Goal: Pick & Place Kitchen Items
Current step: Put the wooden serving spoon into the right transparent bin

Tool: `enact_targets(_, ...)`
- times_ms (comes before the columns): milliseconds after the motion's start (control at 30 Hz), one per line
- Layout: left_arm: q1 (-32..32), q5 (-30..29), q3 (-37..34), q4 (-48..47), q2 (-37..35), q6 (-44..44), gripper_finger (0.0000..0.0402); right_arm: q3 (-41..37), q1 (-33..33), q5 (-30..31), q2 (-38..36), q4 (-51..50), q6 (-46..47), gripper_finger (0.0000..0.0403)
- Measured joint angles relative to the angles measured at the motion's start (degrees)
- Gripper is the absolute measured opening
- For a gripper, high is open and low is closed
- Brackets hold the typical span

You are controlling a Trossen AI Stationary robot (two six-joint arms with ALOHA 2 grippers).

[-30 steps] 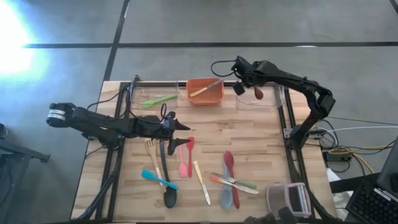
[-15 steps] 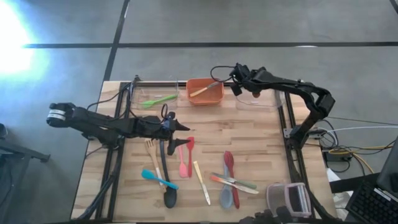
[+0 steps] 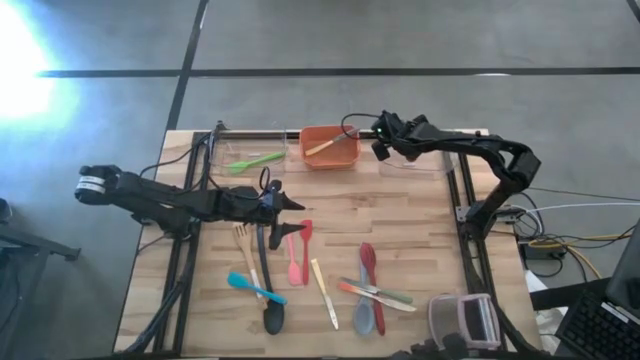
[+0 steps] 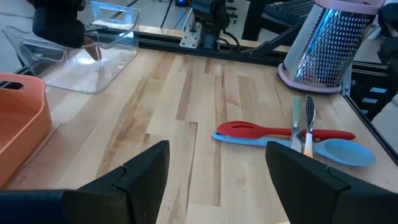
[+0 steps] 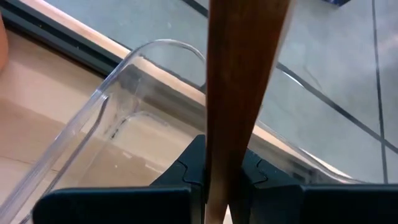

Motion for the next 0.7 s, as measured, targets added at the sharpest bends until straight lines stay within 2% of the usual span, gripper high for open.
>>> enact_targets(233, 0.00, 0.00, 0.00, 0.02, 0.00, 0.00, 0.0268, -0.52, 0.00, 0.15, -0.52, -0.03, -0.30, 0.0022)
enact_targets(500, 0.01, 0.00, 0.00, -0.31, 0.00, -0.09, 0.0268, -1.02, -0.11, 5.99, -4.80, -0.53, 1.11, 0.0022)
enact_targets(700, -0.01, 0.00, 0.00, -0.39, 0.00, -0.20, 0.0268, -2.41, -1.31, 6.33, -7.24, -0.22, 2.00, 0.0022)
